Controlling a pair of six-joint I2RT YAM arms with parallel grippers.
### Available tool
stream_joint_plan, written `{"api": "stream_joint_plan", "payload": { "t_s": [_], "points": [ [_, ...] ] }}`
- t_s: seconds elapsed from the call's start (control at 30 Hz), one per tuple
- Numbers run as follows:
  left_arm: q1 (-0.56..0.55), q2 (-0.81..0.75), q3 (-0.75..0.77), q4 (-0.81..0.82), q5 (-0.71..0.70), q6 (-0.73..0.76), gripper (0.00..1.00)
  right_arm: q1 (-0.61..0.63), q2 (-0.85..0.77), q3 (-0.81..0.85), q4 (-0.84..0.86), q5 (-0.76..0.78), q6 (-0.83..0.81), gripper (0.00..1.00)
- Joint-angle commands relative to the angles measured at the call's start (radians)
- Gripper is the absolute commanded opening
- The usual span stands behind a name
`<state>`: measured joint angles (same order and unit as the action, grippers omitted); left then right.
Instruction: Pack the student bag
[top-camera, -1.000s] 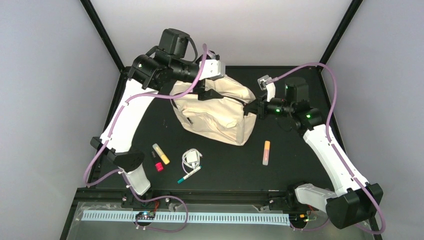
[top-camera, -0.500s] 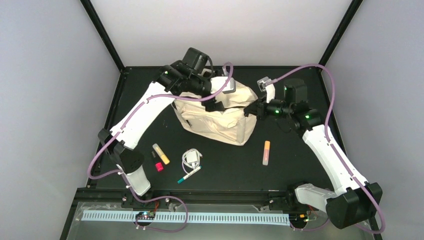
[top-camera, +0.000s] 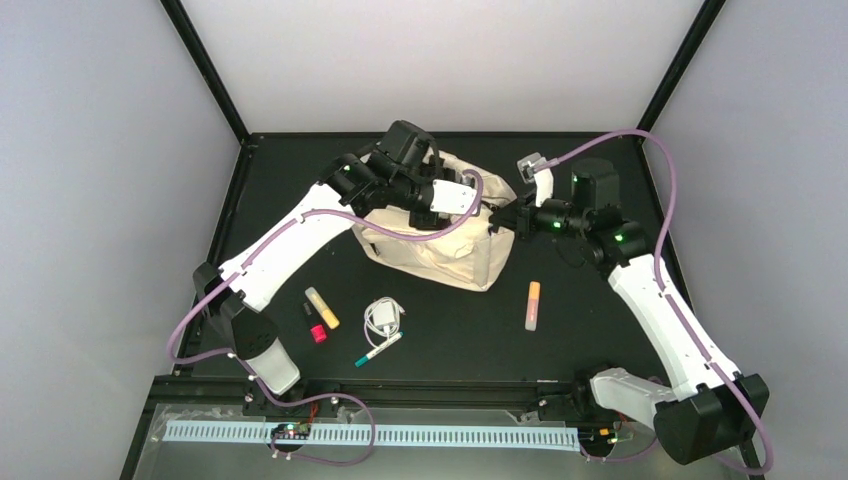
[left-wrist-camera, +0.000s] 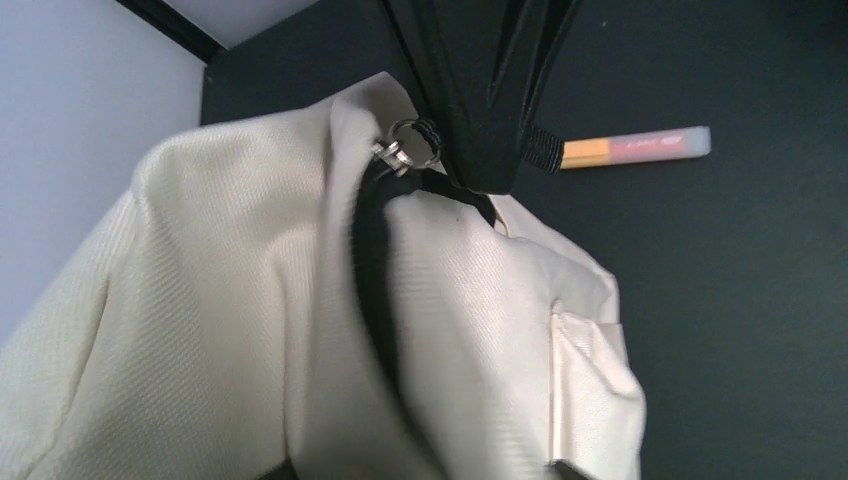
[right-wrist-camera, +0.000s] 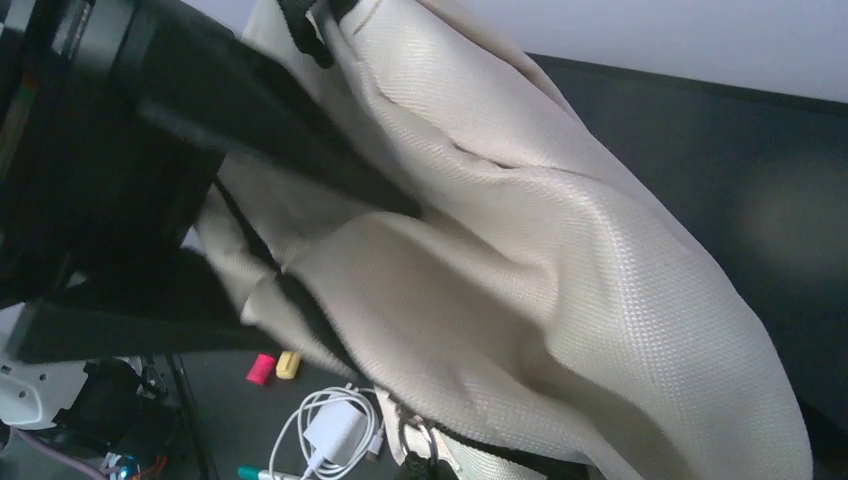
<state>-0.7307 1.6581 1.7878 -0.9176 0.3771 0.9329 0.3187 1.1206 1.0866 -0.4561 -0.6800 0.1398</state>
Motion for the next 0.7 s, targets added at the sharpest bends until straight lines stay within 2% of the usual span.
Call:
{"api": "stream_joint_plan", "payload": {
  "t_s": [0.0, 0.03, 0.07, 0.2, 0.5, 0.67],
  "points": [
    [-0.029, -0.003, 0.038, 0.047, -0.132, 0.02, 0.26, 0.003, -0.035, -0.009, 0.005, 0.019, 0.017, 0.01],
    [-0.029, -0.004, 0.053, 0.043, -0.141, 0.006, 0.1, 0.004, -0.036, -0.017, -0.001, 0.036, 0.019, 0.01],
    [-0.029, -0.006, 0.068, 0.037, -0.148, -0.002, 0.03, 0.003, -0.032, -0.023, -0.011, 0.061, 0.023, 0.01],
    [-0.023, -0.019, 0.139, -0.016, -0.155, -0.009, 0.02, -0.005, -0.017, -0.066, -0.02, 0.146, 0.029, 0.01],
    [0.041, -0.031, 0.319, -0.179, -0.055, 0.018, 0.02, -0.077, 0.016, -0.202, 0.04, 0.178, 0.04, 0.01],
    [0.061, -0.044, 0.337, -0.202, -0.051, 0.03, 0.02, -0.101, 0.028, -0.265, 0.067, 0.185, 0.043, 0.01]
  ]
}}
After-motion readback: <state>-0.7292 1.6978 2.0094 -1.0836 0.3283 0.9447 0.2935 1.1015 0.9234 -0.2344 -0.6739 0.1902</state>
